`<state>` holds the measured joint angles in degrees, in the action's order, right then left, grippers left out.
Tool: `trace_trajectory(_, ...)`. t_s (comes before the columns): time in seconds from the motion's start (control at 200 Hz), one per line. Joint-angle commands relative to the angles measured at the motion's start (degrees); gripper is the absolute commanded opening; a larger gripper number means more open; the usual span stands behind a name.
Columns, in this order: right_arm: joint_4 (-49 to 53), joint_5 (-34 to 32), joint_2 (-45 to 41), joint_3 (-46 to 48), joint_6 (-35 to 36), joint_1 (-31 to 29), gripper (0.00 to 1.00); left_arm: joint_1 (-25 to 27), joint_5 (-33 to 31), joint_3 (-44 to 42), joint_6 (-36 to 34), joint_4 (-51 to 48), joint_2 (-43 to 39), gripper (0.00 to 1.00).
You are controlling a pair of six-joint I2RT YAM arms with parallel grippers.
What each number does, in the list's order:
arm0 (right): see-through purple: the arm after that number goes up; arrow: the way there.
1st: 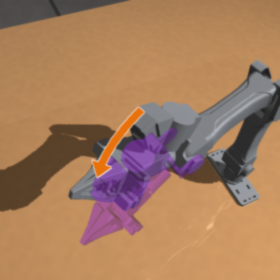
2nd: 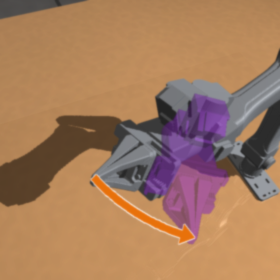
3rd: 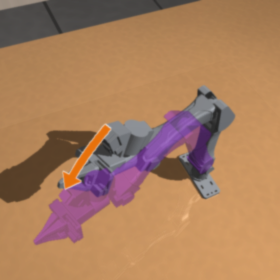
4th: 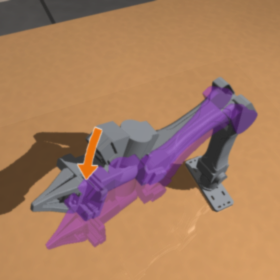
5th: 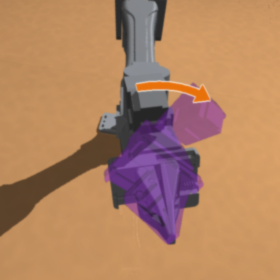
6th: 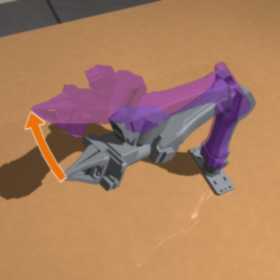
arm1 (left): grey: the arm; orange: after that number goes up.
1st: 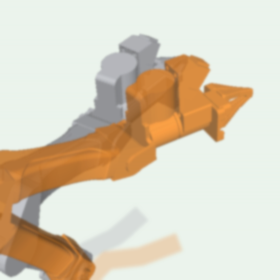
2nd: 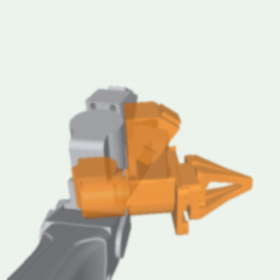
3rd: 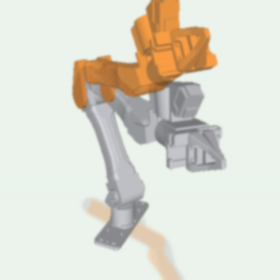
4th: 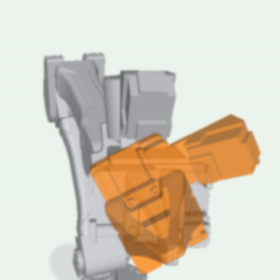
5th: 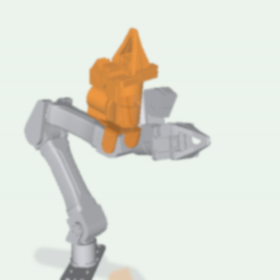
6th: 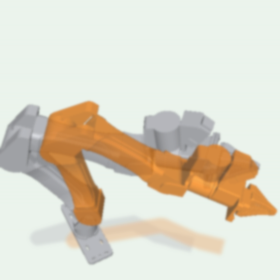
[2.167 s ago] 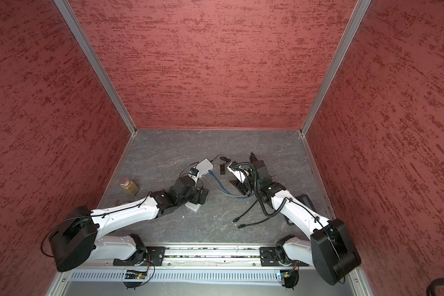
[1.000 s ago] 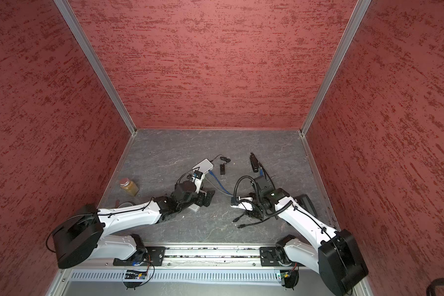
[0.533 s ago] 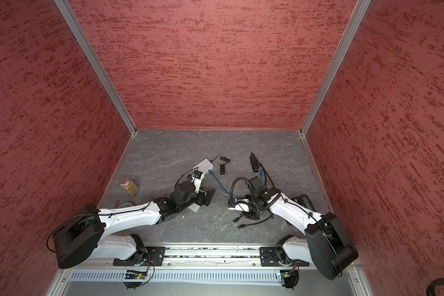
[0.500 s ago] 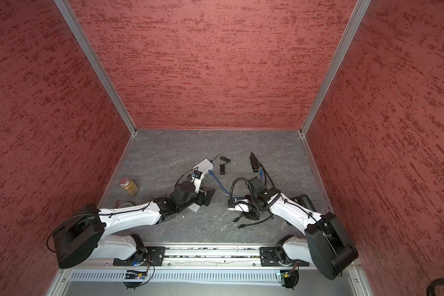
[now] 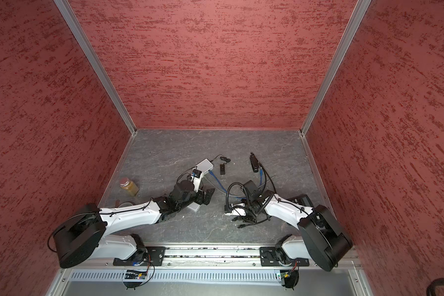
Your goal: Insert the plug into the switch port
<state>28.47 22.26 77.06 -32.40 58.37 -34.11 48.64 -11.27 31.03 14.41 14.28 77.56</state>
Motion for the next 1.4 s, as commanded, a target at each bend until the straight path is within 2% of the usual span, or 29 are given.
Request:
trace_trajectory(0.0,-0.7,1.0,1.3,-0.6,0.0,-0.5,0.13,-0.4,1.2,-0.6,-1.6,1.6,0.6,1.00)
trace_trajectory(0.105,-1.4,2.4,1.4,-1.3,-1.4,-0.4,0.00,-0.4,1.6,-0.7,-3.2,1.3,0.2,1.00)
trace_trajectory(0.351,-2.3,2.5,0.8,-4.2,-6.1,-0.4,0.00,-0.5,1.0,-2.2,-6.0,0.7,-4.5,1.00)
trace_trajectory(0.461,-4.8,2.0,-1.0,-4.8,-10.7,-0.3,0.00,-0.6,1.4,-2.9,-8.0,-0.1,-7.6,1.00)
trace_trajectory(0.671,-3.0,3.5,-3.1,-8.1,-18.9,0.1,0.00,-0.6,0.8,-2.7,-14.0,-3.3,-12.1,1.00)
trace_trajectory(0.776,-3.6,3.9,-4.0,-8.8,-24.4,0.6,0.00,-0.5,0.7,-2.0,-19.9,-5.2,-13.8,1.00)
trace_trajectory(0.977,-4.9,5.9,-4.7,-9.1,-32.9,2.1,0.00,0.6,6.0,-7.5,-36.7,3.5,-17.6,1.00)
trace_trajectory(1.162,-5.1,10.4,-4.4,-10.3,-33.2,2.5,0.00,1.9,13.8,-15.0,-55.0,13.5,-19.0,1.00)
trace_trajectory(1.227,-4.3,12.5,-4.1,-10.9,-32.4,2.5,0.00,1.9,14.3,-16.2,-57.7,16.8,-18.7,1.00)
trace_trajectory(1.398,-3.0,16.3,-2.9,-12.3,-32.0,2.6,0.00,2.8,14.6,-15.9,-63.6,18.2,-16.3,0.98)
